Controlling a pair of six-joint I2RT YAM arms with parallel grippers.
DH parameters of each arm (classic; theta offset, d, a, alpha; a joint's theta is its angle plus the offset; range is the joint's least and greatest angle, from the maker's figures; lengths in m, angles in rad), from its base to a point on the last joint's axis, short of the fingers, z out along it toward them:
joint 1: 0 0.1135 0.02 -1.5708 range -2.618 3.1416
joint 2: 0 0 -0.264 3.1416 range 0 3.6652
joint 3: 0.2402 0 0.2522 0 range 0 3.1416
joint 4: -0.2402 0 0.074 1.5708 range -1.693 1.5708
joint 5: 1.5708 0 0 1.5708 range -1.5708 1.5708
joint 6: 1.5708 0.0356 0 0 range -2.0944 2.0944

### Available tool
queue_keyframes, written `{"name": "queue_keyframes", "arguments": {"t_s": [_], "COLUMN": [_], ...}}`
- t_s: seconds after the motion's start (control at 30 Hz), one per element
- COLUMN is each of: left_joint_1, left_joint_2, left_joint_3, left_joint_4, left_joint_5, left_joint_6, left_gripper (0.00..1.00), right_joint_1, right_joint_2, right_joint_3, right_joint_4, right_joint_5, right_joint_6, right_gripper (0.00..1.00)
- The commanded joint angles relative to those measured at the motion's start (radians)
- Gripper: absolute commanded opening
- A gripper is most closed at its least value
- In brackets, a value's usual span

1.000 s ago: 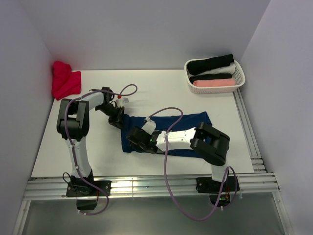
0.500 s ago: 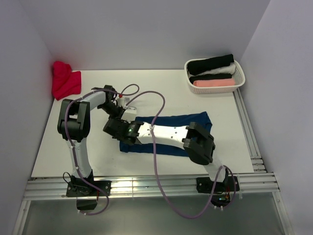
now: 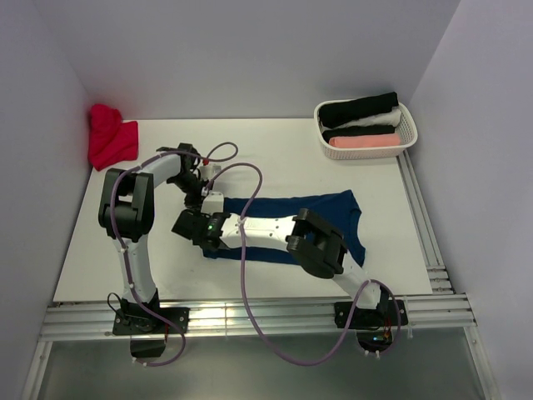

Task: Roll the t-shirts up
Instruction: Roll the tshirt

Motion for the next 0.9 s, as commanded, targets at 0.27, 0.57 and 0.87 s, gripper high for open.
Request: {"name": "queue_keyframes", "arguments": {"t_s": [0.27, 0.57, 0.87], "left_joint_1": [-0.001, -0.005, -0.005], "left_joint_2": [0.0, 0.013, 0.023], "left_joint_3": [0.06, 0.073, 0.122], "left_joint_4": [0.014, 0.011, -0.022], "left_joint_5": [-0.07, -0.07, -0.064], "left_joint_6": [0.004, -0.003, 0.011], "left_gripper": [0.0, 0.0, 0.09], "right_joint_1": [0.05, 0.072, 0.064], "right_joint_2": [0.048, 0.1, 0.015], "right_joint_3": [0.013, 0.054, -0.114], "right_joint_4": [-0.088, -0.161, 0.084], "right_joint_5": [-0.041, -0.054, -0.139], "right_joint_6": [0.051, 0.062, 0.039], "right_gripper": [0.51, 0.38, 0.12]}}
